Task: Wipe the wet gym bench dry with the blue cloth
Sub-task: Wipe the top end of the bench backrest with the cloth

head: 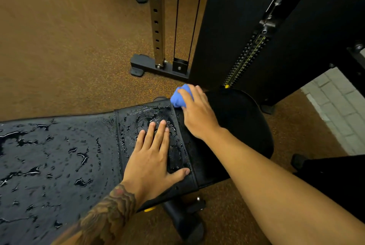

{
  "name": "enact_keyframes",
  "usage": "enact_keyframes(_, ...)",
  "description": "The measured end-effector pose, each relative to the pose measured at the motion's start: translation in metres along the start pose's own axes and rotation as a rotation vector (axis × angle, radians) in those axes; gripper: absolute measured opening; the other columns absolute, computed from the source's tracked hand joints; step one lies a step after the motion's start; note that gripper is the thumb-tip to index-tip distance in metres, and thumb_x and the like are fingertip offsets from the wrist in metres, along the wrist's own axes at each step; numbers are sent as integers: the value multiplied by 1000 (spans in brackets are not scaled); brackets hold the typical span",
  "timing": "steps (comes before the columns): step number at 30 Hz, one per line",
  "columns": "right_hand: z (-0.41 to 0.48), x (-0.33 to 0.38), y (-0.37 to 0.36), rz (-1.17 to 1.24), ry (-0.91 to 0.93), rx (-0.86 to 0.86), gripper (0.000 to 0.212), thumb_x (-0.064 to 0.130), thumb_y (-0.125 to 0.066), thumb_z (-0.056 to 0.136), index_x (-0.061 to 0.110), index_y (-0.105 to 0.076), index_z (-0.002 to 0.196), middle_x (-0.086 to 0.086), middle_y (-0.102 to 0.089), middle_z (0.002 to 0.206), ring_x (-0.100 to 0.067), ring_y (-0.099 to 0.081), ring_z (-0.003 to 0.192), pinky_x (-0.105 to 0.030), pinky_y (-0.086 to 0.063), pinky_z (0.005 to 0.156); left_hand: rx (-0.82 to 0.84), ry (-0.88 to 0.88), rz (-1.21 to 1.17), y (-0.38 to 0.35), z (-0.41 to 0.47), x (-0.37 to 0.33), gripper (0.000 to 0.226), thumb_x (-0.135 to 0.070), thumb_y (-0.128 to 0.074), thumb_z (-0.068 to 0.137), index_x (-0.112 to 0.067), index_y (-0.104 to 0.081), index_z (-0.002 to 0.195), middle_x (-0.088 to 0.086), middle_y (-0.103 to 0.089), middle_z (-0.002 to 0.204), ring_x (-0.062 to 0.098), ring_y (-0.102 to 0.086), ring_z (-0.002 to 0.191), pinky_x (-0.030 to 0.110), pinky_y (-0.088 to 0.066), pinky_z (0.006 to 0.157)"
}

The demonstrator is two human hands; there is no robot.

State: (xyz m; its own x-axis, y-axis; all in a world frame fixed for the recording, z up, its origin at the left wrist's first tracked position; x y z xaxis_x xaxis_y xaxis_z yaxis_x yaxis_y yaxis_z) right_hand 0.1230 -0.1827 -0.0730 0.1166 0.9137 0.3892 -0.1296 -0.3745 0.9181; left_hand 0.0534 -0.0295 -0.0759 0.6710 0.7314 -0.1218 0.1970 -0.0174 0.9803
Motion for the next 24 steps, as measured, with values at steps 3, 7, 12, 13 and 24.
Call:
enact_keyframes(3, -47, 4, 7, 37, 192, 84, 55, 3, -49, 89, 17, -38, 142, -10, -24, 155, -30, -12, 145, -41, -16, 117, 6, 0, -18, 0, -1, 1, 110, -86, -31, 77, -1, -26, 148, 13, -18, 159, 34, -11, 147, 51, -15, 113)
enact_keyframes(7, -96, -44, 32, 41, 171, 128, 52, 8, -49, 89, 21, -41, 139, -5, -25, 155, -21, -11, 146, -38, -20, 117, 16, 9, -47, -1, -1, 2, 110, -85, -32, 76, -2, -27, 148, 13, -17, 159, 33, -9, 147, 53, -19, 113)
enact_keyframes(12, -31, -45, 26, 14, -62, -36, 49, 6, -51, 91, 13, -43, 138, -14, -31, 151, -35, -20, 142, -49, -25, 114, 4, 11, -34, 1, -1, 2, 111, -86, -33, 76, -1, -27, 148, 13, -18, 159, 34, -10, 147, 52, -15, 113)
enact_keyframes(13, -24, -34, 21, 25, -56, -48, 49, 5, -51, 90, 12, -44, 137, -16, -33, 150, -38, -21, 141, -49, -24, 115, 0, 10, -29, 1, -1, 1, 112, -86, -34, 75, -1, -27, 148, 13, -18, 159, 33, -10, 147, 51, -14, 114)
enact_keyframes(24, -181, -28, 35, 23, 151, 151, 54, 7, -45, 84, 19, -43, 137, -8, -26, 155, -24, -13, 146, -41, -26, 115, 4, -19, -45, 4, -3, 8, 112, -86, -32, 74, -4, -23, 150, 9, -10, 161, 28, -2, 148, 46, -10, 116)
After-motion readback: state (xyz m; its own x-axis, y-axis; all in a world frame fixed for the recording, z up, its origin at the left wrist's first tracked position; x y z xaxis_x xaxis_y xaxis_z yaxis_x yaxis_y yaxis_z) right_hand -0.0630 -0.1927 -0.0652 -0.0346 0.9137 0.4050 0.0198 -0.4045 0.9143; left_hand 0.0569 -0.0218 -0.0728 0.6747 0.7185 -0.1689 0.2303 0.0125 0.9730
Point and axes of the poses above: each hand's wrist, its own z-axis towards the middle knuckle, its own y-axis out of the back of the hand, x = y × z, the point moved 8 cm from there along z, towards the middle knuckle
